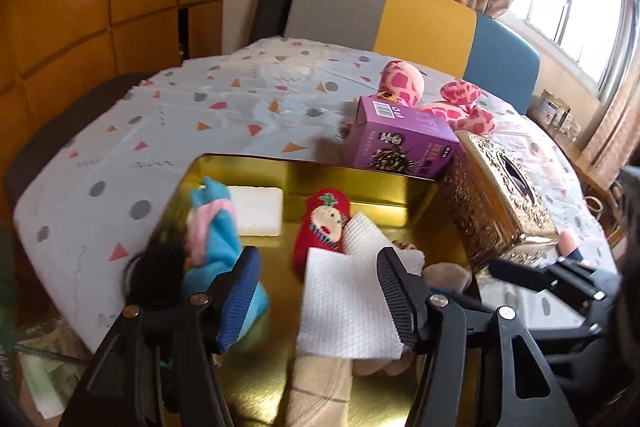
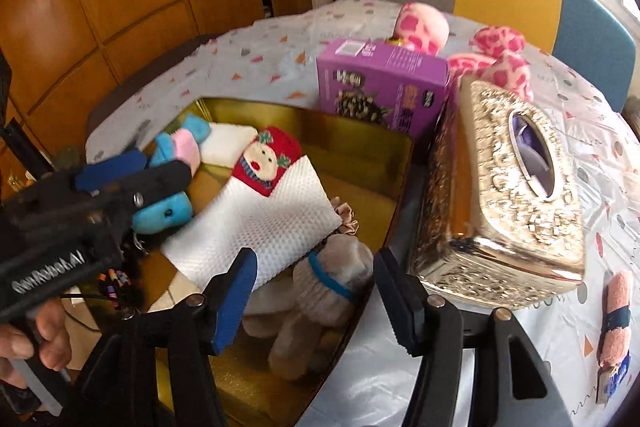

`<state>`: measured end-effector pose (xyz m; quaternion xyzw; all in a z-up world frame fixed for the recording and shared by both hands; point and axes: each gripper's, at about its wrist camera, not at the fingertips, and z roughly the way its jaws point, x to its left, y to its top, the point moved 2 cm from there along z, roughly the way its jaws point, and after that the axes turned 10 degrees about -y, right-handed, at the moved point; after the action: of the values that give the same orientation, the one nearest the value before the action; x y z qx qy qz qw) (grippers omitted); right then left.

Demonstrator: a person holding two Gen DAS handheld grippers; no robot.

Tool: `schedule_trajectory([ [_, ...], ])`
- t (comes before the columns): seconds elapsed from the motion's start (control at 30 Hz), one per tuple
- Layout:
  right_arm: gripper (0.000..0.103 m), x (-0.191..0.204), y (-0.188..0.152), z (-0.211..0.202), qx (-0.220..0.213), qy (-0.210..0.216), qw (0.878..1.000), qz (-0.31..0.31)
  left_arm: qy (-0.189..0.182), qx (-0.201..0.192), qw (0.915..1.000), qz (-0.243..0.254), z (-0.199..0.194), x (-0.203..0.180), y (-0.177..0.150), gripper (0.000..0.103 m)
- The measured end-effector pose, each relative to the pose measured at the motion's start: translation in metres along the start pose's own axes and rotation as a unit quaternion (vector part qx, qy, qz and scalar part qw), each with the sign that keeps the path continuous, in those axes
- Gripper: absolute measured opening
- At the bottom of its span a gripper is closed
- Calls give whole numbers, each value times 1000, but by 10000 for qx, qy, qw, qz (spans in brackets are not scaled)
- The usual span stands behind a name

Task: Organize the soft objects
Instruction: 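Lower the glove into the tray and open the right gripper while the left gripper releases the white cloth there, then grasp the blue Tempo tissue pack with the right gripper while the left gripper moves to the pink towel roll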

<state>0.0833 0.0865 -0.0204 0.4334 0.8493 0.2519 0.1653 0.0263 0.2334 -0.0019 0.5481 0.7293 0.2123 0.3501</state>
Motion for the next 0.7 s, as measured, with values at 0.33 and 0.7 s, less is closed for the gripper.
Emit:
schedule_trajectory([
  [0.33,61,-41,-20,-42,-320,-172,9982,476,42,-325,9979,555,-35,-29,-13,67],
  [0.7,61,-166,-75,-67,-182,-1152,9773,1767,-422,-241,9916,1198,-41,-92,-20,69],
])
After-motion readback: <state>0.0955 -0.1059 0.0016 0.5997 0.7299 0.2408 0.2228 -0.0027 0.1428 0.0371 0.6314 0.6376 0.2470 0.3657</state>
